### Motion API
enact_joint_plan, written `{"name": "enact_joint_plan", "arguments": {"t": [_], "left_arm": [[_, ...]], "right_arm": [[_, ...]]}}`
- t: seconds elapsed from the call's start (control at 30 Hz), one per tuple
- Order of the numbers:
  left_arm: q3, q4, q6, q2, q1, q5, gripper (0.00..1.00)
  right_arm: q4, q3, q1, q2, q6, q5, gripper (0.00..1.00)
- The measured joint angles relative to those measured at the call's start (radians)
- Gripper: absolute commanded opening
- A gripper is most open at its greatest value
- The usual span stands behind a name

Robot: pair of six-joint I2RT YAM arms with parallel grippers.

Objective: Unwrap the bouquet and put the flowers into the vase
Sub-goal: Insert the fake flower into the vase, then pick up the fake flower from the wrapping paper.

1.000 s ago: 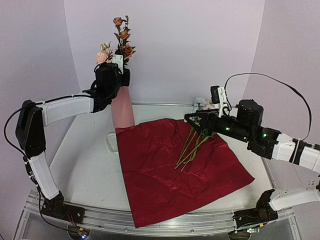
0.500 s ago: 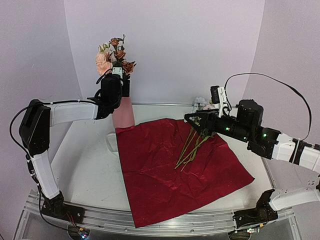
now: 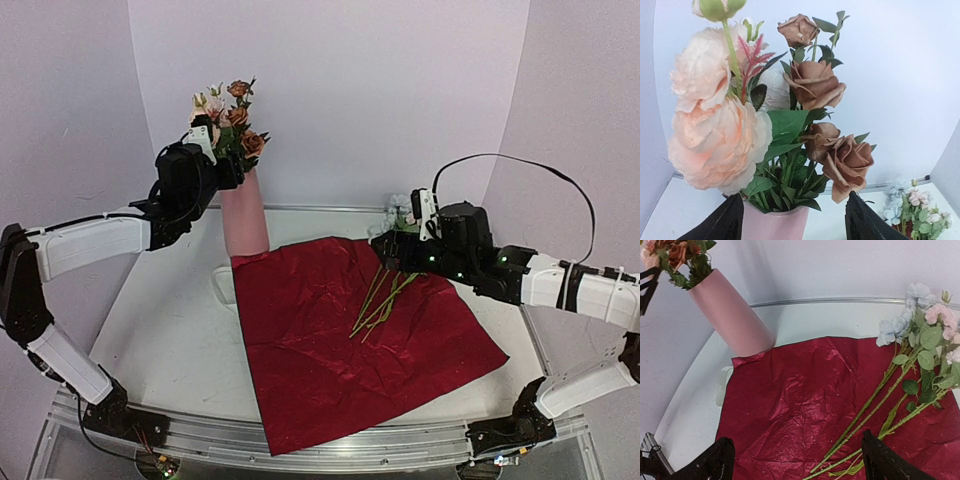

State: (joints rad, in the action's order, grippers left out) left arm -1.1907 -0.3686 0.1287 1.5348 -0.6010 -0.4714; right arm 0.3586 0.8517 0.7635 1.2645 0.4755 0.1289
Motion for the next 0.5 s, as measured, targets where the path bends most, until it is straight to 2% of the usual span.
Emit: {"name": "enact_joint_plan", "arguments": {"t": [0.2,0.5], "left_arm": [[0.08,0.03,0.073,-0.12,0.0,0.062,0.72],[0.207,0.133,0.167,-0.241,0.0,0.127,0.72]], "right_arm": [[-0.074,0.016,-0.011,0.044,0.114,0.108,0.82],[-0.183,0.028,-0.098,0.097,0.353,0.188,0.59]]}}
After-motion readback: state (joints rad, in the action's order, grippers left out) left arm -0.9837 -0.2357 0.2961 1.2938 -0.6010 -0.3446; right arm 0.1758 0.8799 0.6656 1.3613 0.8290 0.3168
